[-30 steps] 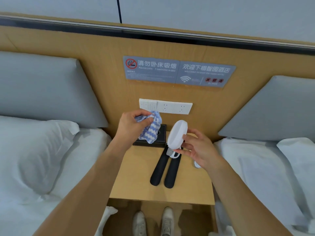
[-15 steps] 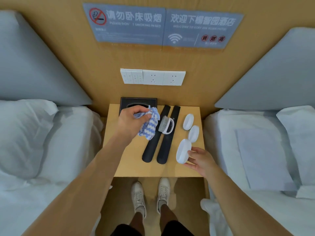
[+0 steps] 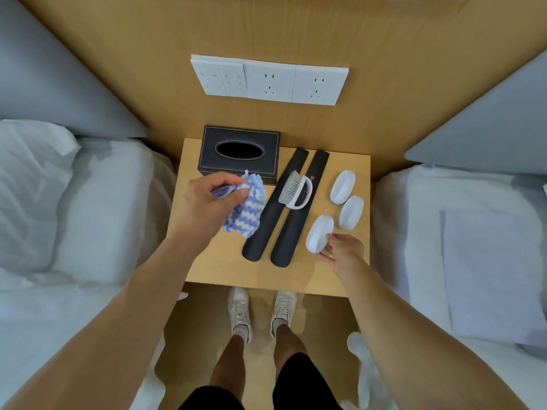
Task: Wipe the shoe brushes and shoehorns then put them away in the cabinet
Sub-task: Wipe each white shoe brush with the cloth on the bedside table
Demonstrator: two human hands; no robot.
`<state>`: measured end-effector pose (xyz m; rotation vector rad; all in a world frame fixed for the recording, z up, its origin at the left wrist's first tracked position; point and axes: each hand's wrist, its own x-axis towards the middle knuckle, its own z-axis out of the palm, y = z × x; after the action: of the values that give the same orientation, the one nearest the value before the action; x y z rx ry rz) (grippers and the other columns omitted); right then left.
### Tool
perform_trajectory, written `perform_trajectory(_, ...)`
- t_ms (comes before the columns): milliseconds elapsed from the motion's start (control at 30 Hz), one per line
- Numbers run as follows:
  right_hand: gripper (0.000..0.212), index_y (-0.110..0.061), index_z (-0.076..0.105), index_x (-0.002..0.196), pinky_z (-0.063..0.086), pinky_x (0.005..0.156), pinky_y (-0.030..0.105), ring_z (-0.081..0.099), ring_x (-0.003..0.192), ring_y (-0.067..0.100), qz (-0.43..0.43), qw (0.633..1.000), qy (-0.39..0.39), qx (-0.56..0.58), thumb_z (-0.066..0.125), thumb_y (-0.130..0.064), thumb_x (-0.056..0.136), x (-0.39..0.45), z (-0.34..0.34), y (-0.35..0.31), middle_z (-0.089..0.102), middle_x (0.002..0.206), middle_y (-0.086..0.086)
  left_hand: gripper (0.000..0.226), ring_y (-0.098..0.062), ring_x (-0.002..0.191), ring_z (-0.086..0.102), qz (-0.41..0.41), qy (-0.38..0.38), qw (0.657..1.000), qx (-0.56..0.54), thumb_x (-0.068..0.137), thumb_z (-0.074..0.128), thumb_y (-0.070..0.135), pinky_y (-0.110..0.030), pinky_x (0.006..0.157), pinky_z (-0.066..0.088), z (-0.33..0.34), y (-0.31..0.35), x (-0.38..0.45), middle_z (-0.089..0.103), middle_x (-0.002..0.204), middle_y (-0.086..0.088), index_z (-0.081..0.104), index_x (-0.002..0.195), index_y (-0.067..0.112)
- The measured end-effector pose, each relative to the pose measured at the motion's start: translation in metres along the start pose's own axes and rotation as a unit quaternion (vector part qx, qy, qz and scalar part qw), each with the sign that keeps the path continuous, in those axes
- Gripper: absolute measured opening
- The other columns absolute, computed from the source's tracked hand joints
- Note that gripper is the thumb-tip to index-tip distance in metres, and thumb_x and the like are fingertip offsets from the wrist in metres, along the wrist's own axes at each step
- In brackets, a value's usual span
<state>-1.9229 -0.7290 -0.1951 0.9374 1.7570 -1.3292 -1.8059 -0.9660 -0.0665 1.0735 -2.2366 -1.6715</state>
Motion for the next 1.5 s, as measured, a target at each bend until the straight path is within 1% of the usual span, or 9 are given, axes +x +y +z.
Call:
perform_trajectory(233, 0.013, -0.01, 0.071, 0.104, 0.062, 0.079, 0.049, 0.067, 0.103, 0.032, -0.018, 0.997, 0.075, -0.017, 0.069, -0.008, 0.091, 0.036, 0.024, -0.013, 0.068, 0.118, 0.013, 0.013, -0.016, 0.097, 0.068, -0.003, 0.017, 1.0, -0.007, 0.09, 0.068, 0.021, -0.042, 0.079, 0.06, -0.009, -0.009, 0.015, 0.07, 0.099, -0.001, 0.07, 0.1, 0.013)
perform_trajectory(400, 0.009, -0.02, 0.068, 0.088, 0.06, 0.087, 0.046, 0.065, 0.095, 0.028, -0.04, 0.993, 0.105, -0.038, 0.068, -0.01, 0.09, 0.043, 0.031, -0.017, 0.068, 0.105, 0.007, 0.008, -0.004, 0.094, 0.068, -0.002, 0.009, 1.0, 0.005, 0.089, 0.069, 0.029, -0.031, 0.072, 0.06, -0.002, -0.019, 0.02, 0.07, 0.093, 0.017, 0.067, 0.087, 0.036)
perform_trajectory(633, 0.028, -0.005, 0.061, 0.124, 0.052, 0.089, 0.035, 0.063, 0.11, 0.032, -0.044, 0.982, 0.137, -0.123, 0.057, -0.014, 0.097, 0.037, 0.033, -0.02, 0.065, 0.123, 0.014, 0.013, -0.004, 0.094, 0.066, -0.007, 0.005, 1.0, -0.018, 0.089, 0.07, 0.021, -0.024, 0.072, 0.058, 0.01, -0.014, 0.025, 0.069, 0.095, 0.011, 0.067, 0.086, 0.033)
perform_trajectory(833, 0.036, -0.012, 0.057, 0.129, 0.053, 0.091, 0.038, 0.061, 0.114, 0.032, -0.257, 0.908, 0.185, -0.273, 0.059, -0.007, 0.094, 0.013, 0.047, -0.025, 0.058, 0.128, 0.012, 0.012, -0.003, 0.092, 0.067, -0.025, 0.011, 0.999, -0.039, 0.088, 0.07, 0.02, -0.02, 0.068, 0.057, 0.013, -0.012, 0.027, 0.07, 0.094, 0.009, 0.067, 0.084, 0.031)
perform_trajectory(933, 0.028, -0.01, 0.062, 0.123, 0.049, 0.087, 0.03, 0.063, 0.111, 0.029, -0.338, 0.866, 0.136, -0.344, 0.056, -0.005, 0.096, 0.02, 0.065, -0.044, 0.066, 0.119, 0.01, 0.004, -0.015, 0.097, 0.068, -0.04, 0.006, 0.998, -0.05, 0.089, 0.07, 0.018, -0.035, 0.077, 0.059, 0.008, -0.02, 0.026, 0.071, 0.099, -0.002, 0.07, 0.092, 0.019)
perform_trajectory(1067, 0.029, -0.007, 0.06, 0.126, 0.044, 0.081, 0.027, 0.064, 0.111, 0.03, -0.342, 0.829, 0.093, -0.432, 0.059, -0.009, 0.097, 0.041, 0.091, -0.067, 0.068, 0.118, 0.014, 0.003, -0.011, 0.094, 0.068, -0.028, 0.011, 0.999, -0.043, 0.09, 0.068, 0.019, -0.025, 0.073, 0.058, -0.004, -0.033, 0.019, 0.07, 0.096, 0.0, 0.067, 0.092, 0.021)
perform_trajectory(1267, 0.034, 0.0, 0.053, 0.122, 0.052, 0.086, 0.039, 0.064, 0.111, 0.037, -0.307, 0.757, 0.13, -0.562, 0.066, -0.014, 0.093, 0.069, 0.109, -0.068, 0.066, 0.119, 0.022, 0.005, -0.01, 0.089, 0.068, -0.026, 0.038, 0.998, -0.052, 0.09, 0.068, 0.017, -0.023, 0.071, 0.057, -0.018, -0.052, 0.011, 0.071, 0.091, 0.004, 0.069, 0.09, 0.022)
perform_trajectory(1400, 0.033, -0.001, 0.058, 0.121, 0.053, 0.084, 0.037, 0.065, 0.11, 0.037, -0.288, 0.76, 0.139, -0.566, 0.066, -0.014, 0.093, 0.075, 0.109, -0.067, 0.067, 0.119, 0.022, 0.006, -0.011, 0.087, 0.069, -0.022, 0.045, 0.997, -0.052, 0.091, 0.068, 0.018, -0.03, 0.072, 0.059, -0.024, -0.062, 0.011, 0.072, 0.09, 0.003, 0.071, 0.094, 0.015)
perform_trajectory(1500, 0.029, -0.002, 0.058, 0.118, 0.045, 0.075, 0.031, 0.064, 0.11, 0.036, -0.265, 0.791, 0.131, -0.535, 0.064, -0.015, 0.093, 0.074, 0.109, -0.071, 0.067, 0.118, 0.02, 0.005, -0.011, 0.09, 0.069, -0.026, 0.042, 0.997, -0.057, 0.09, 0.068, 0.023, -0.029, 0.072, 0.06, -0.026, -0.065, 0.012, 0.072, 0.091, 0.007, 0.071, 0.094, 0.02)
